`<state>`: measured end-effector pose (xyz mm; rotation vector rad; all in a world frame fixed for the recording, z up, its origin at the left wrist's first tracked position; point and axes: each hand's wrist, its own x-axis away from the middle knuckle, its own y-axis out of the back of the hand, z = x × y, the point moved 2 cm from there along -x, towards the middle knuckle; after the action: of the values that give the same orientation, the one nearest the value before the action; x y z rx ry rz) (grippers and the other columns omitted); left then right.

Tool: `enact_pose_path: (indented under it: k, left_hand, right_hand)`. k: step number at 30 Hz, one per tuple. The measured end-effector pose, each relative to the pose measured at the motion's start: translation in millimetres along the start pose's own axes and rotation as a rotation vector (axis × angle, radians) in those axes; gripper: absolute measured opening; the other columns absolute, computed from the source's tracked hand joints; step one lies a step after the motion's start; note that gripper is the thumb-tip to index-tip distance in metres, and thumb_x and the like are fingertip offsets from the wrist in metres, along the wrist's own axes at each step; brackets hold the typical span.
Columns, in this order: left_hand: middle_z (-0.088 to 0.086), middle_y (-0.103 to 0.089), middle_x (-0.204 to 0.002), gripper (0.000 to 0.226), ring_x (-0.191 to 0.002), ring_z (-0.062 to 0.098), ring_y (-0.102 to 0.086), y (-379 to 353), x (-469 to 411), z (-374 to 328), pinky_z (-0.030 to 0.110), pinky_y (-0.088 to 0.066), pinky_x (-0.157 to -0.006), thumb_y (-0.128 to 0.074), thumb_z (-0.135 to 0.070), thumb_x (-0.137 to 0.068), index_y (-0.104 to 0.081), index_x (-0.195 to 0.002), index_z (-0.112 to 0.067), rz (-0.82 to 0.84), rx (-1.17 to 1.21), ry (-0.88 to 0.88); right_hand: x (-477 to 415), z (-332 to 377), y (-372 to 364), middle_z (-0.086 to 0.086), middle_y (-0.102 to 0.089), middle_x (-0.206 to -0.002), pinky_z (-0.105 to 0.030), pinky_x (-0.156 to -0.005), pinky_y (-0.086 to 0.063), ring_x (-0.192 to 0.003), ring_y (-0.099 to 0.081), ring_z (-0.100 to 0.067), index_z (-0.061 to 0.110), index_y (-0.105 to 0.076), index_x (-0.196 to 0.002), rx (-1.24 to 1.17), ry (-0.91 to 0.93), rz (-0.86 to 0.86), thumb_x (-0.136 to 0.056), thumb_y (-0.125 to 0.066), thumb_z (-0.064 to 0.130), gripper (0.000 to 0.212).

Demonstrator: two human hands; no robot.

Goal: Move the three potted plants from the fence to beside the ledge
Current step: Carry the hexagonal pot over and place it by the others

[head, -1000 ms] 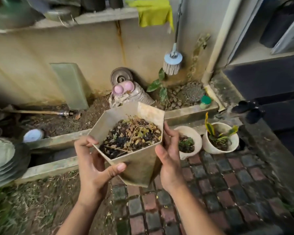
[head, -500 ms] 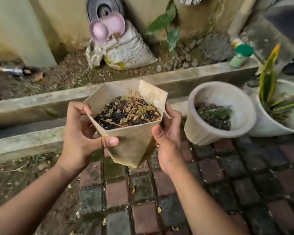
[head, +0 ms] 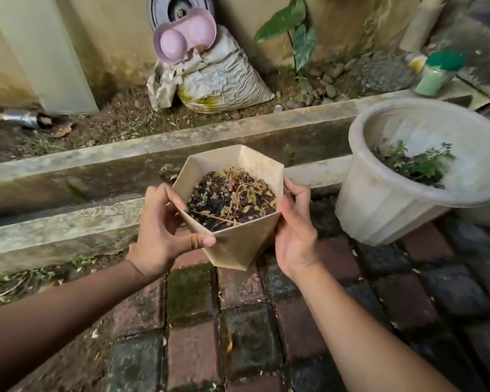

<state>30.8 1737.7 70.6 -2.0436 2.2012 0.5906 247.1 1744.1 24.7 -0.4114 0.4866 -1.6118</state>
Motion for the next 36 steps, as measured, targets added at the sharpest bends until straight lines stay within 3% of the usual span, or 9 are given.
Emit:
enact_pose_path:
  k: [3, 7, 12, 18, 22, 24, 27, 32, 36]
  left_hand:
    - [0.013, -0.038, -0.097, 0.081, -0.082, 0.013, -0.039, -5.1, 10.8, 6.8, 0.019, -0.035, -0.067, -0.083, -0.084, -0.048, -0.045, -0.08, -0.02, -0.025, -0.111, 0.033]
    - [0.006, -0.036, -0.088, 0.075, -0.08, 0.003, -0.035, -4.8, 23.1, 13.9, 0.015, -0.033, -0.071, -0.076, -0.085, -0.059, -0.041, -0.08, -0.023, -0.037, -0.217, 0.055]
    - [-0.001, -0.041, -0.1, 0.06, -0.068, 0.0, -0.056, 0.0, 14.1, 28.7, 0.015, -0.046, -0.057, -0.081, -0.024, -0.069, -0.039, -0.111, -0.035, 0.03, 0.075, 0.098]
    - [-0.001, -0.059, -0.128, 0.078, -0.097, 0.016, -0.067, 13.5, -4.1, 35.0, 0.028, -0.058, -0.066, -0.061, -0.007, -0.074, -0.049, -0.135, -0.055, 0.002, 0.169, 0.386]
    - [-0.017, -0.066, -0.136, 0.088, -0.101, 0.004, -0.07, 18.0, -9.4, 33.0, 0.022, -0.06, -0.071, -0.053, -0.004, -0.079, -0.045, -0.148, -0.058, 0.133, 0.117, 0.458]
    - [-0.013, -0.052, -0.157, 0.094, -0.121, 0.009, -0.063, 12.1, -4.9, 32.0, 0.038, -0.061, -0.094, -0.052, -0.004, -0.079, -0.036, -0.152, -0.062, 0.154, 0.112, 0.492]
    - [-0.027, -0.034, -0.164, 0.092, -0.153, 0.017, -0.039, 4.1, 3.5, 28.4, 0.064, -0.032, -0.123, -0.054, -0.016, -0.083, -0.025, -0.151, -0.071, 0.134, -0.009, 0.46]
    - [-0.018, -0.029, -0.165, 0.09, -0.148, 0.024, -0.041, -7.9, 9.2, 19.7, 0.063, -0.033, -0.123, -0.053, -0.038, -0.076, -0.008, -0.146, -0.074, 0.148, 0.032, 0.443]
    - [-0.004, -0.042, -0.157, 0.095, -0.139, 0.025, -0.054, -18.0, 12.4, 15.0, 0.064, -0.041, -0.117, -0.056, -0.032, -0.078, -0.006, -0.155, -0.058, 0.097, 0.103, 0.445]
  right_hand:
    - [-1.2, 0.3, 4.4, -0.009, -0.068, -0.122, -0.026, -0.086, -0.058, -0.101, -0.071, -0.008, 0.016, -0.052, -0.112, -0.012, -0.038, -0.005, -0.08, -0.066, 0.009, 0.036]
    - [-1.1, -3.1, 9.4, -0.016, -0.066, -0.125, -0.035, -0.09, -0.055, -0.104, -0.067, -0.017, 0.013, -0.05, -0.115, 0.027, -0.063, -0.012, -0.071, -0.061, -0.001, 0.048]
    - [-6.1, -14.8, 19.9, -0.005, -0.066, -0.123, -0.018, -0.076, -0.056, -0.095, -0.071, 0.001, 0.023, -0.051, -0.12, 0.099, -0.051, -0.017, -0.076, -0.05, 0.002, 0.049]
    - [-5.0, -9.0, 18.2, 0.013, -0.062, -0.135, -0.024, -0.098, -0.054, -0.122, -0.063, 0.0, 0.024, -0.045, -0.14, 0.212, -0.034, 0.035, -0.084, -0.044, -0.001, 0.062]
    - [-7.2, -9.6, 16.9, 0.004, -0.062, -0.143, -0.032, -0.106, -0.051, -0.134, -0.059, -0.016, 0.031, -0.049, -0.142, 0.207, -0.021, 0.011, -0.079, -0.044, 0.001, 0.07]
    - [-12.8, -10.9, 19.5, 0.011, -0.071, -0.131, -0.025, -0.094, -0.055, -0.124, -0.065, -0.009, 0.031, -0.052, -0.141, 0.219, -0.037, 0.021, -0.078, -0.044, 0.001, 0.071]
    - [-27.1, -4.9, 26.2, 0.023, -0.074, -0.123, -0.017, -0.081, -0.055, -0.116, -0.068, -0.001, 0.028, -0.051, -0.145, 0.331, -0.072, 0.069, -0.077, -0.044, 0.001, 0.073]
    - [-53.2, 15.0, 28.6, 0.004, -0.067, -0.139, -0.047, -0.101, -0.054, -0.123, -0.066, -0.016, 0.045, -0.057, -0.137, 0.511, -0.091, 0.165, -0.077, -0.046, 0.006, 0.073]
    - [-63.9, 22.5, 29.9, 0.005, -0.074, -0.129, -0.049, -0.103, -0.051, -0.124, -0.067, -0.02, 0.046, -0.064, -0.129, 0.496, -0.146, 0.202, -0.071, -0.048, 0.0, 0.075]
